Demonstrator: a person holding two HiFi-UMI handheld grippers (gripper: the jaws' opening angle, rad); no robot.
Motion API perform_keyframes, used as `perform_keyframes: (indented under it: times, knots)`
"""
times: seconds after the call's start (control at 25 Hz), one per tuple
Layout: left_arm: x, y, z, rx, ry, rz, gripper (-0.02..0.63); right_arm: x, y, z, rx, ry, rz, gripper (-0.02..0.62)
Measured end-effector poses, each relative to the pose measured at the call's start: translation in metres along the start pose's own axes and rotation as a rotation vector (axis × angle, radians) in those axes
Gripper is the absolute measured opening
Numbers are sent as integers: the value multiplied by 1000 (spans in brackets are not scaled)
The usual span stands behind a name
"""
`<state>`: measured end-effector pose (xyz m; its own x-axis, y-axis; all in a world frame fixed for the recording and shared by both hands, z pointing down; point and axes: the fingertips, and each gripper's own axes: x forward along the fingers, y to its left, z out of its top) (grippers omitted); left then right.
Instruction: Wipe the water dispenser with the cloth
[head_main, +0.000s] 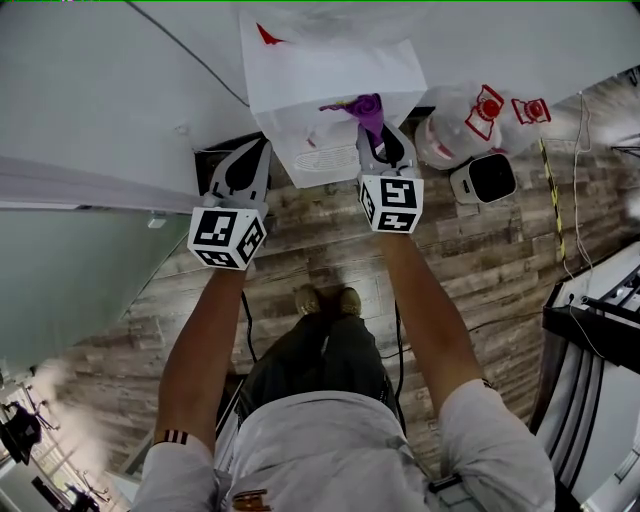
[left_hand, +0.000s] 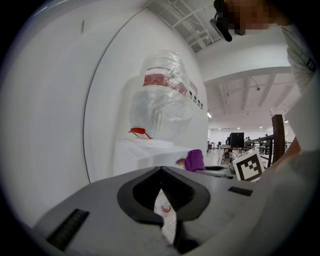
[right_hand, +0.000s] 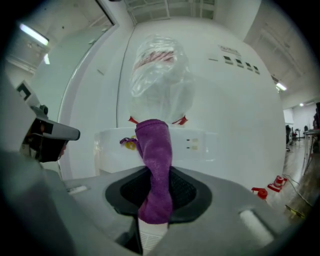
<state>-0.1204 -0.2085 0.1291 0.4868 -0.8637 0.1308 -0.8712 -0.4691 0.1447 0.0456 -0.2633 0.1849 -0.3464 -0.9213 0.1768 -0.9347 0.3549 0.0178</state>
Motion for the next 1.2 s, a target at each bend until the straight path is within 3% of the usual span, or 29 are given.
perform_keyframes:
  times: [0.44, 0.84, 1.0, 1.2]
  knots:
    - [11, -29, -9, 5, 6, 56, -2, -10, -75, -7, 54, 4, -36, 100]
    - [0, -36, -22, -9, -7, 114, -2, -23, -109, -21, 71, 13, -32, 98]
    - [-10, -32, -31, -26, 9, 124, -2, -45, -93, -10, 66, -15, -2, 98]
    - [-22, -20, -40, -41, 12, 130, -2, -67, -24, 7, 74, -71, 92, 98]
